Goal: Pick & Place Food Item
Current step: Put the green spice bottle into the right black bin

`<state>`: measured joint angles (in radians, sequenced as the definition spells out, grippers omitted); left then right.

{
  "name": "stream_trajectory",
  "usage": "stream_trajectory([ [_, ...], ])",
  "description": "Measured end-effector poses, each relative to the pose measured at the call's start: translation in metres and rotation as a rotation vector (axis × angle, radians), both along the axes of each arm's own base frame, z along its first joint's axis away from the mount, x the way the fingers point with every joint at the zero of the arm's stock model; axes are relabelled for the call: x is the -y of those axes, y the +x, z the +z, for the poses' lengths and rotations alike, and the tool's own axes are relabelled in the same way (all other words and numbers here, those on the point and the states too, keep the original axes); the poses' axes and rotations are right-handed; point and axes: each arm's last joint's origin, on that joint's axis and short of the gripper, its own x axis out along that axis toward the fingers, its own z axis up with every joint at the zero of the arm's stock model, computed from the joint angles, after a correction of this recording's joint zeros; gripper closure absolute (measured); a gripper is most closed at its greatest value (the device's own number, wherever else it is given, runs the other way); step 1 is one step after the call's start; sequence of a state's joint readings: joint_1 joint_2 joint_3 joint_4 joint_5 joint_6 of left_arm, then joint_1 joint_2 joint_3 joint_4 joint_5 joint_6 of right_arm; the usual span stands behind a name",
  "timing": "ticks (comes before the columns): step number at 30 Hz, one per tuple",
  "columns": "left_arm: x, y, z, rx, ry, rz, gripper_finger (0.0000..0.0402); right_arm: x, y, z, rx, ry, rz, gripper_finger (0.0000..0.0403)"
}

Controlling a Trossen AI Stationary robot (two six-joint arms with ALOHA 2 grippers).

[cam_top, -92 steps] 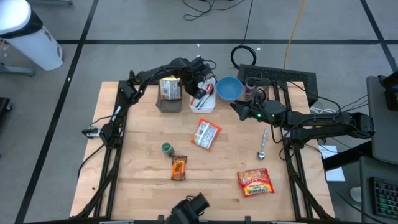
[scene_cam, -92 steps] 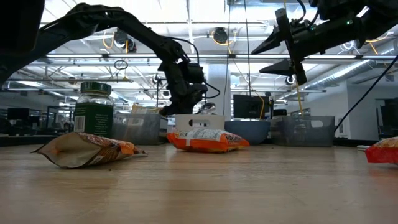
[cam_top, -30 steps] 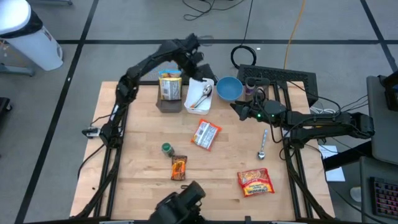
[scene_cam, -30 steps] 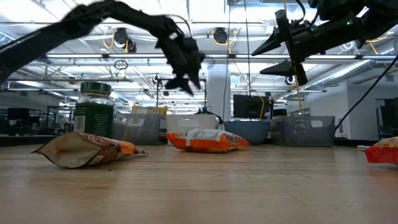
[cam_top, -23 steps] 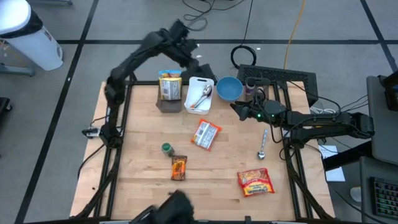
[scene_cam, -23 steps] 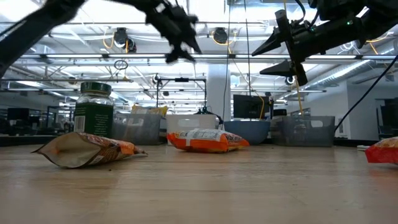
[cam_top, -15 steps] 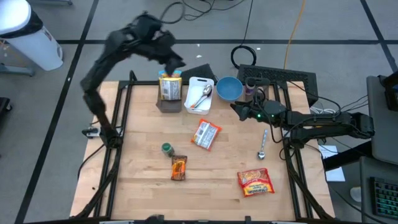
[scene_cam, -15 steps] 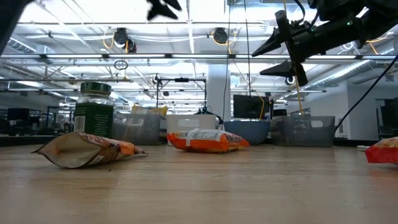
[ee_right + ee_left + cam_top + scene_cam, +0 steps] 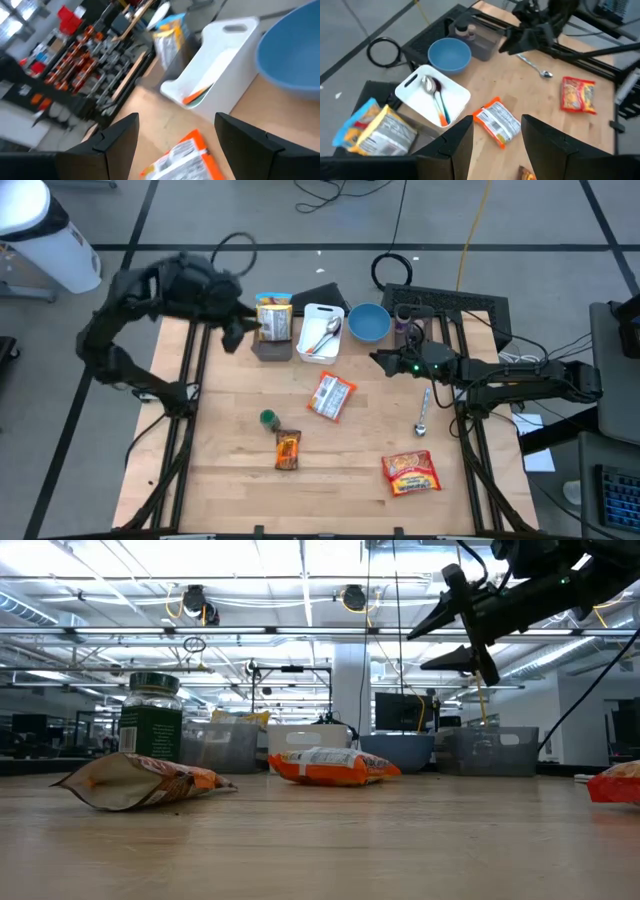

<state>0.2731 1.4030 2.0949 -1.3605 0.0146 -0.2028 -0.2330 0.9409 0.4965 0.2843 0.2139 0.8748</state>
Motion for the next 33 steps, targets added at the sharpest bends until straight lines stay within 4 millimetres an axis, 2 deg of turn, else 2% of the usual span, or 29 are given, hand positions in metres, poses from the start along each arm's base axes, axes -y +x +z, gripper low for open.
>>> stream_trajectory([
  [4, 0.019, 0.012, -0.039, 0.027, -0.022, 0.061, 0.0227, -0.003, 0.001, 0.000, 0.005, 0.021, 0.097, 0.0149],
  [10, 0.048, 0.040, -0.119, 0.151, -0.205, 0.071, 0.0227, -0.015, 0.003, -0.003, -0.005, 0.038, 0.188, 0.0149],
  [13, 0.064, 0.058, -0.159, 0.228, -0.312, 0.042, 0.0227, -0.023, 0.002, -0.010, -0.025, 0.043, 0.224, 0.0149],
  [18, 0.081, 0.081, -0.203, 0.429, -0.446, 0.013, 0.0227, -0.034, -0.004, -0.033, -0.024, 0.098, 0.229, 0.0149],
  [21, 0.084, 0.092, -0.214, 0.534, -0.486, 0.005, 0.0227, -0.039, -0.012, -0.048, 0.065, 0.164, 0.167, 0.0149],
  [26, 0.083, 0.103, -0.220, 0.590, -0.462, 0.011, 0.0227, -0.043, -0.028, -0.064, 0.241, 0.214, 0.115, 0.0149],
  [29, 0.079, 0.108, -0.220, 0.626, -0.410, 0.010, 0.0227, -0.045, -0.033, -0.065, 0.314, 0.202, 0.129, 0.0149],
  [33, 0.068, 0.115, -0.223, 0.660, -0.326, 0.027, 0.0227, -0.046, -0.033, -0.056, 0.365, 0.117, 0.150, 0.0149],
])
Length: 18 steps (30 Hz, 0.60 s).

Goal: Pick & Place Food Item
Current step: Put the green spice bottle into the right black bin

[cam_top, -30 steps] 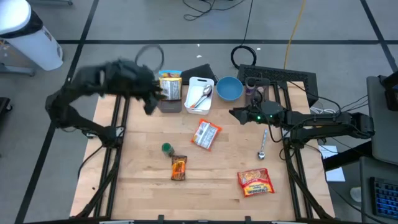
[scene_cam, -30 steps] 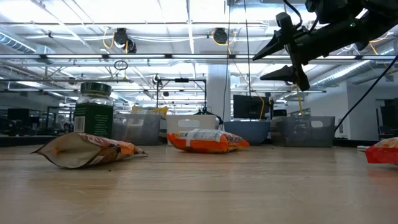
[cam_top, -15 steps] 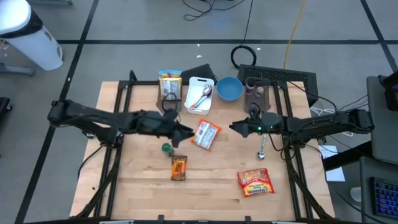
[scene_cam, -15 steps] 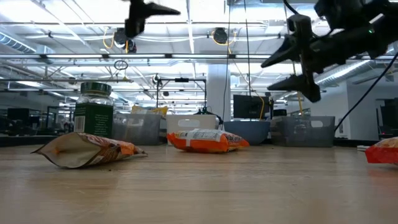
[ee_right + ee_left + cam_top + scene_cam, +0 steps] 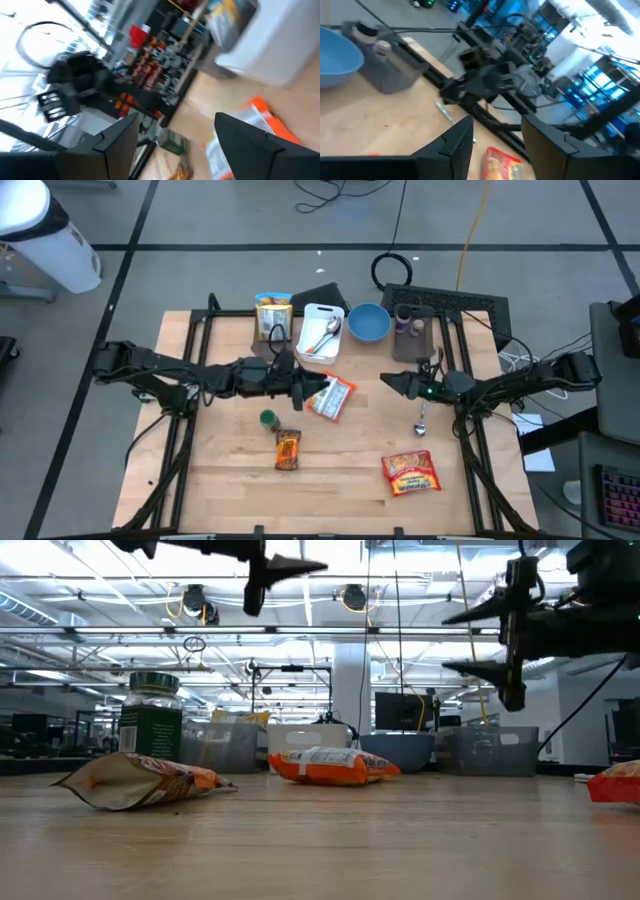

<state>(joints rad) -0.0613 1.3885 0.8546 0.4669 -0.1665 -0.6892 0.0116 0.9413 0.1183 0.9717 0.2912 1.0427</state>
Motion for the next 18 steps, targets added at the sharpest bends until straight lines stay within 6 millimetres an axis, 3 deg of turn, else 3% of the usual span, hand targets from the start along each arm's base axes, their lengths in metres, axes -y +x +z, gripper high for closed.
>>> stream_trajectory([
  [6, -0.024, 0.004, 0.002, 0.056, 0.015, -0.010, 0.0227, 0.004, 0.000, 0.021, 0.140, -0.069, -0.157, 0.0149],
  [12, -0.044, -0.013, 0.013, 0.016, 0.026, -0.280, 0.0227, 0.002, 0.013, 0.064, 0.227, -0.233, -0.200, 0.0149],
  [18, -0.046, -0.052, 0.019, -0.179, 0.073, -0.350, 0.0227, -0.002, 0.052, 0.113, -0.009, -0.438, -0.185, 0.0149],
])
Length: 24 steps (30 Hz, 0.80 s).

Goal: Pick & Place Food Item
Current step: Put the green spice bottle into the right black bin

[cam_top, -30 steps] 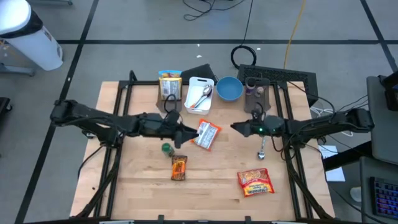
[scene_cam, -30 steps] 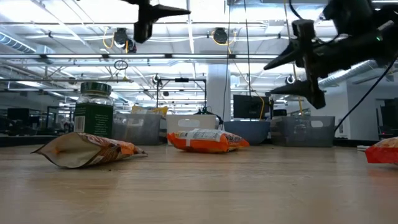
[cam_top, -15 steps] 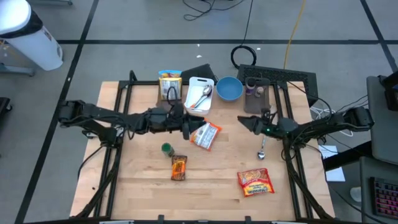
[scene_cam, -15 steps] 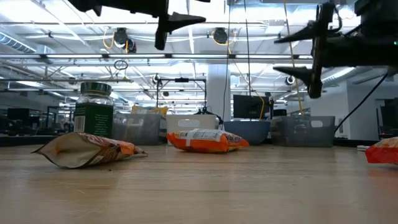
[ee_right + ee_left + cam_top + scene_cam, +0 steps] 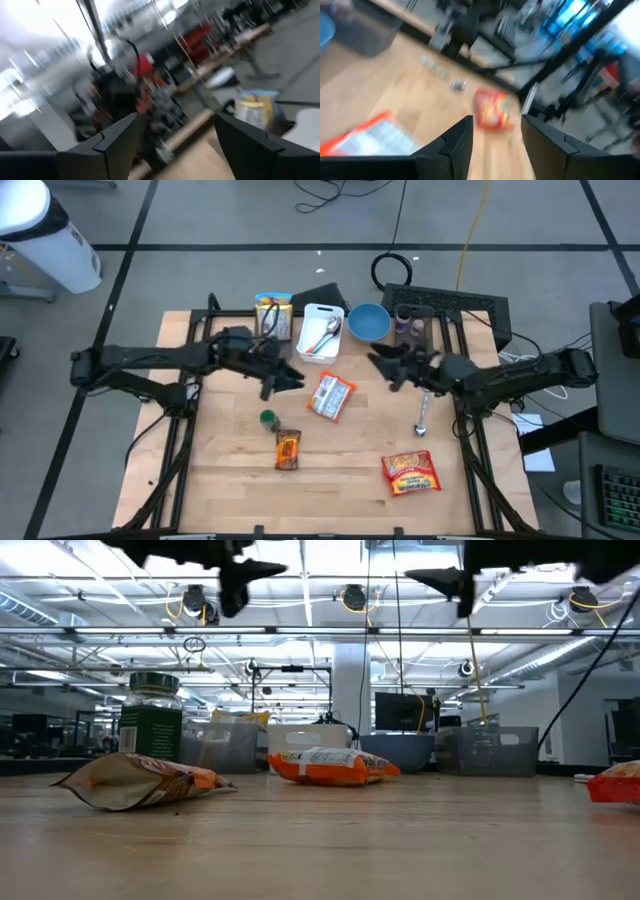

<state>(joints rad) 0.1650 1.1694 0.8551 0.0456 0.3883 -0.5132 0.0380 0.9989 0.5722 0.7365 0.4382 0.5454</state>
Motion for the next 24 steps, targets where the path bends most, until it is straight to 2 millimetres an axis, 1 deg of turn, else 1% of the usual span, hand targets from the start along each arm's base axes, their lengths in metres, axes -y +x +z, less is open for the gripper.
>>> stream_trajectory([
  [3, 0.004, -0.023, 0.003, -0.088, 0.052, 0.002, 0.0227, -0.002, 0.026, 0.011, -0.134, -0.032, 0.070, 0.0149],
  [6, 0.008, -0.045, 0.007, -0.149, 0.068, -0.005, 0.0227, -0.005, 0.053, 0.011, -0.176, -0.036, 0.145, 0.0149],
  [11, 0.019, -0.086, 0.012, -0.248, 0.086, -0.004, 0.0227, -0.010, 0.093, -0.003, -0.184, -0.015, 0.189, 0.0149],
  [16, 0.033, -0.119, 0.010, -0.351, 0.111, 0.038, 0.0227, -0.022, 0.124, -0.023, -0.191, -0.016, 0.245, 0.0149],
  [20, 0.041, -0.133, 0.011, -0.371, 0.108, 0.068, 0.0227, -0.033, 0.143, -0.036, -0.226, -0.001, 0.274, 0.0149],
  [22, 0.046, -0.135, 0.011, -0.367, 0.108, 0.061, 0.0227, -0.038, 0.151, -0.042, -0.251, -0.004, 0.285, 0.0149],
  [24, 0.050, -0.136, 0.011, -0.369, 0.112, 0.043, 0.0227, -0.044, 0.156, -0.044, -0.265, -0.007, 0.299, 0.0149],
])
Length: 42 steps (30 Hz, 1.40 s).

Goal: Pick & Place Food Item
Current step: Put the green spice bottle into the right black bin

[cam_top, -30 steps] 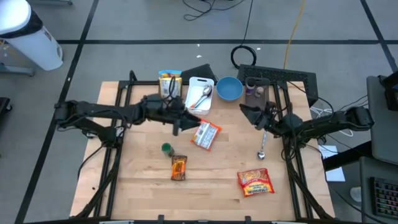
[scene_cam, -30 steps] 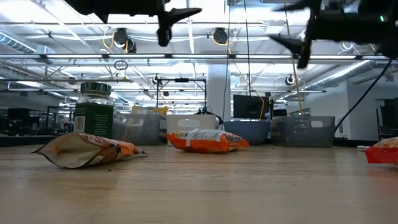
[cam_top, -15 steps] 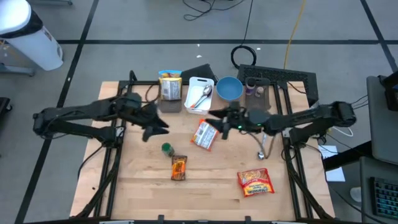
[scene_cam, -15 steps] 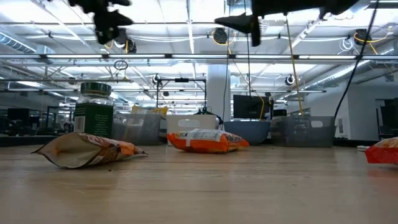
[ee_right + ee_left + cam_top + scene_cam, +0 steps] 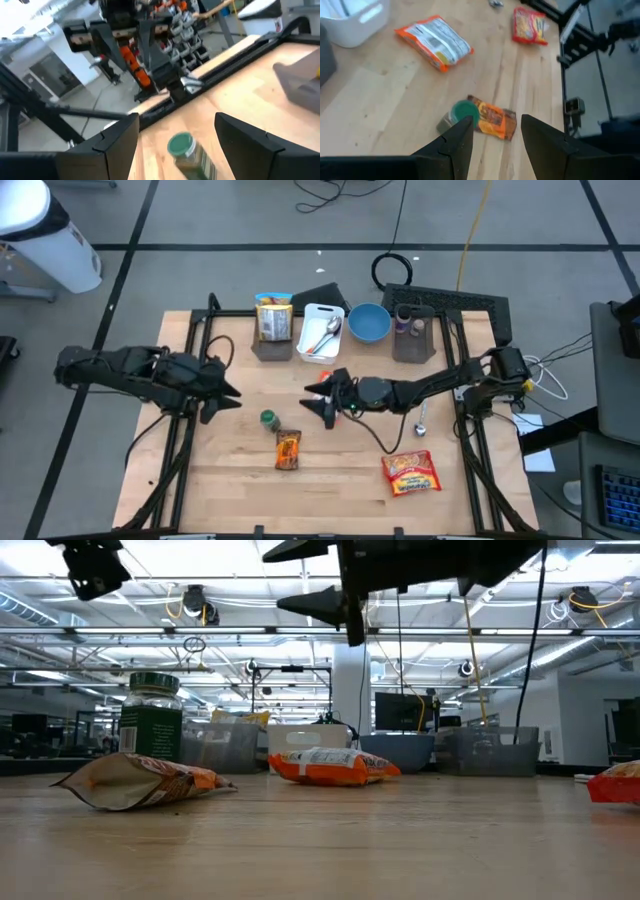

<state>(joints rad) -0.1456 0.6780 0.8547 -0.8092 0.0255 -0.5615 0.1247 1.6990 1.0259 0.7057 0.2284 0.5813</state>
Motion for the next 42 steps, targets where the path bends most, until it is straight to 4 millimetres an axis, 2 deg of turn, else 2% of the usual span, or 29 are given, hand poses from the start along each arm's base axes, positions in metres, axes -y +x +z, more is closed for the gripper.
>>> stream_trajectory([
  [7, 0.015, 0.003, -0.005, -0.055, 0.000, -0.044, 0.0227, -0.017, 0.010, 0.008, -0.121, -0.062, 0.089, 0.0149],
  [13, 0.031, 0.019, -0.015, -0.123, 0.019, -0.056, 0.0227, -0.019, 0.012, 0.008, -0.190, -0.104, 0.103, 0.0149],
  [16, 0.043, 0.028, -0.024, -0.184, 0.059, -0.091, 0.0227, -0.019, 0.012, 0.008, -0.187, -0.104, 0.102, 0.0149],
  [20, 0.061, 0.033, -0.040, -0.239, 0.123, -0.056, 0.0227, -0.019, 0.012, 0.008, -0.190, -0.115, 0.104, 0.0149],
  [24, 0.077, 0.026, -0.053, -0.236, 0.158, 0.030, 0.0227, -0.019, 0.012, 0.008, -0.189, -0.115, 0.104, 0.0149],
  [31, 0.093, 0.008, -0.063, -0.071, 0.166, 0.266, 0.0227, -0.020, 0.012, 0.008, -0.188, -0.107, 0.157, 0.0149],
  [37, 0.089, 0.000, -0.092, -0.085, 0.109, 0.396, 0.0227, -0.022, 0.011, 0.008, -0.187, -0.071, 0.204, 0.0149],
  [42, 0.079, -0.001, -0.108, -0.072, -0.065, 0.627, 0.0227, -0.025, 0.011, 0.008, -0.185, -0.052, 0.242, 0.0149],
])
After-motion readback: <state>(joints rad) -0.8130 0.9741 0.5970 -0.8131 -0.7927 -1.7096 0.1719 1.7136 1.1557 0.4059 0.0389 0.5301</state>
